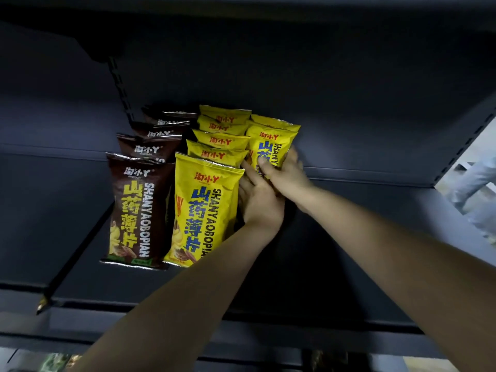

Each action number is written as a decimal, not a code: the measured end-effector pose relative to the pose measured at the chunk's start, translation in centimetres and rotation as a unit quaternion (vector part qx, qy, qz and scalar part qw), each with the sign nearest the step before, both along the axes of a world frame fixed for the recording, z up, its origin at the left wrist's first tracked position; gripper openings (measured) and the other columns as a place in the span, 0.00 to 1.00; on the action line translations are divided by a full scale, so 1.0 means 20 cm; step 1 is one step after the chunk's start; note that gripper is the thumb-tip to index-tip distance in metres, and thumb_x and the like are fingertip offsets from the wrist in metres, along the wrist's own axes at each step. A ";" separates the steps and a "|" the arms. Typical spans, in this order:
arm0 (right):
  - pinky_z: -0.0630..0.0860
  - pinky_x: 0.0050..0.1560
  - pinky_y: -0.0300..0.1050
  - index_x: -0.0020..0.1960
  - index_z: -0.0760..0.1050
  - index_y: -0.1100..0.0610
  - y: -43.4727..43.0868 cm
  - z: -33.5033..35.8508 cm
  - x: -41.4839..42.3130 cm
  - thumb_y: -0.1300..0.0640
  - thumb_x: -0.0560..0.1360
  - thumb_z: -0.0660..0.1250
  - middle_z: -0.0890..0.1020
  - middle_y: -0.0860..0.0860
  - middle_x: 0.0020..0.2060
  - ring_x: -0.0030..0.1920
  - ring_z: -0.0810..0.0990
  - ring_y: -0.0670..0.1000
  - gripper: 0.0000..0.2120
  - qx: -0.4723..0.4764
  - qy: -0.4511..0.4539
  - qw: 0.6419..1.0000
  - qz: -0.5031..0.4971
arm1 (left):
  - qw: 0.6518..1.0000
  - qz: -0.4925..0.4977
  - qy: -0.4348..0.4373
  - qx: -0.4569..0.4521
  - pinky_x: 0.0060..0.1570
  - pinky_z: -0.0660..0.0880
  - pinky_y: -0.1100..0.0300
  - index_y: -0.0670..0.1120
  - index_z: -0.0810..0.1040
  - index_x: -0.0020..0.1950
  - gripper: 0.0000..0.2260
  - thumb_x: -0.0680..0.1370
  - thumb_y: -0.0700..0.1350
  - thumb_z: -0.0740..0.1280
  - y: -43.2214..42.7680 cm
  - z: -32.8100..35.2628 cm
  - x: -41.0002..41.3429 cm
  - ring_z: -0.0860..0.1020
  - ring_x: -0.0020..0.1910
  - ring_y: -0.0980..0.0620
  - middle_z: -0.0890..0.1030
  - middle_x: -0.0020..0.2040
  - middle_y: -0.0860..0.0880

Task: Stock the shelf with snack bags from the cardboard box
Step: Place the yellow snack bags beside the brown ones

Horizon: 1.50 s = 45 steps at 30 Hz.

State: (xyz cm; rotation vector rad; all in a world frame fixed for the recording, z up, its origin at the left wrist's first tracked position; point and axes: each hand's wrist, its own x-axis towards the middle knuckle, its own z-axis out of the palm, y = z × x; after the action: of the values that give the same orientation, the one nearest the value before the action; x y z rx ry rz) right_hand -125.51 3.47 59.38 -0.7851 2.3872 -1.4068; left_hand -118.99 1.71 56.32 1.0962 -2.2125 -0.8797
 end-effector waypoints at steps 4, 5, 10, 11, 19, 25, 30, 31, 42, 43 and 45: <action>0.72 0.65 0.54 0.64 0.64 0.56 -0.07 0.05 -0.04 0.39 0.66 0.72 0.75 0.55 0.62 0.62 0.76 0.54 0.35 -0.119 -0.082 0.989 -0.035 | 1.000 -0.006 -0.024 0.009 0.73 0.53 0.53 0.40 0.38 0.77 0.49 0.72 0.48 0.73 -0.01 0.00 0.01 0.55 0.74 0.41 0.56 0.73 0.37; 0.73 0.64 0.55 0.62 0.63 0.55 -0.08 0.06 -0.05 0.39 0.67 0.71 0.75 0.55 0.61 0.61 0.76 0.54 0.33 -0.115 -0.088 0.989 -0.041 | 1.000 -0.007 -0.026 0.009 0.73 0.53 0.53 0.41 0.38 0.77 0.49 0.72 0.48 0.72 -0.01 0.00 0.01 0.55 0.74 0.41 0.56 0.73 0.38; 0.71 0.63 0.61 0.66 0.60 0.55 -0.11 0.08 -0.10 0.37 0.75 0.62 0.73 0.57 0.64 0.63 0.74 0.59 0.29 -0.066 -0.070 0.994 -0.050 | 1.000 -0.005 -0.028 0.004 0.72 0.54 0.54 0.42 0.38 0.77 0.49 0.71 0.45 0.73 -0.01 -0.01 0.01 0.58 0.72 0.42 0.58 0.71 0.40; 0.71 0.63 0.61 0.68 0.60 0.56 -0.11 0.09 -0.10 0.37 0.76 0.59 0.72 0.58 0.65 0.64 0.73 0.60 0.30 -0.054 -0.060 0.995 -0.054 | 1.000 -0.002 -0.025 0.002 0.72 0.55 0.54 0.42 0.38 0.77 0.49 0.71 0.45 0.72 -0.01 -0.01 0.01 0.59 0.72 0.42 0.59 0.71 0.40; 0.71 0.64 0.59 0.72 0.56 0.61 -0.13 0.11 -0.14 0.36 0.78 0.55 0.67 0.58 0.69 0.67 0.70 0.59 0.34 0.035 -0.031 0.998 -0.042 | 1.000 -0.007 -0.019 -0.004 0.71 0.55 0.54 0.43 0.38 0.77 0.50 0.70 0.46 0.74 -0.02 -0.02 0.01 0.58 0.72 0.42 0.58 0.71 0.40; 0.70 0.63 0.50 0.67 0.67 0.63 -0.05 0.14 -0.14 0.42 0.79 0.59 0.75 0.60 0.64 0.64 0.73 0.60 0.28 0.010 0.013 0.996 -0.084 | 0.989 0.001 -0.086 -0.121 0.72 0.59 0.53 0.41 0.40 0.77 0.51 0.70 0.55 0.72 0.02 -0.03 0.05 0.59 0.73 0.41 0.56 0.74 0.37; 0.70 0.58 0.47 0.63 0.72 0.64 0.14 0.13 -0.09 0.46 0.79 0.59 0.77 0.61 0.62 0.64 0.74 0.60 0.23 0.019 0.027 0.997 -0.072 | 0.970 0.066 -0.075 -0.223 0.65 0.69 0.49 0.39 0.58 0.76 0.39 0.69 0.47 0.71 0.15 -0.04 0.10 0.69 0.67 0.38 0.67 0.70 0.36; 0.70 0.58 0.47 0.63 0.72 0.65 0.18 0.13 -0.07 0.47 0.80 0.59 0.76 0.62 0.62 0.64 0.74 0.60 0.22 0.019 0.031 0.997 -0.067 | 0.968 0.059 -0.074 -0.232 0.66 0.69 0.48 0.39 0.59 0.75 0.38 0.69 0.46 0.69 0.18 -0.03 0.11 0.69 0.68 0.38 0.67 0.70 0.37; 0.74 0.50 0.48 0.51 0.75 0.60 0.75 0.22 0.16 0.53 0.81 0.57 0.73 0.49 0.36 0.44 0.74 0.51 0.12 -0.023 0.025 0.999 0.008 | 0.969 -0.103 -0.047 -0.220 0.59 0.71 0.48 0.44 0.68 0.70 0.23 0.74 0.38 0.61 0.49 0.15 0.27 0.71 0.65 0.41 0.70 0.67 0.43; 0.74 0.51 0.47 0.53 0.75 0.60 0.81 0.22 0.18 0.53 0.81 0.57 0.73 0.48 0.36 0.42 0.74 0.48 0.12 -0.025 0.026 0.999 0.013 | 0.968 -0.108 -0.041 -0.224 0.59 0.71 0.48 0.44 0.69 0.69 0.23 0.74 0.38 0.60 0.53 0.16 0.29 0.71 0.64 0.41 0.70 0.67 0.43; 0.74 0.52 0.45 0.54 0.75 0.59 0.92 0.22 0.21 0.53 0.81 0.57 0.73 0.47 0.36 0.40 0.73 0.45 0.12 -0.026 0.027 0.999 0.025 | 0.966 -0.112 -0.028 -0.229 0.58 0.71 0.49 0.45 0.70 0.68 0.22 0.74 0.37 0.60 0.61 0.17 0.33 0.71 0.64 0.41 0.72 0.67 0.44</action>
State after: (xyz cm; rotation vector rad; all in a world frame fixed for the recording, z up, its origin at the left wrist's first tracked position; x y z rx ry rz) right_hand -121.32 21.86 63.68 -0.9002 2.3624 -1.4523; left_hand -112.43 13.87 59.63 0.6671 -2.4514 -0.3856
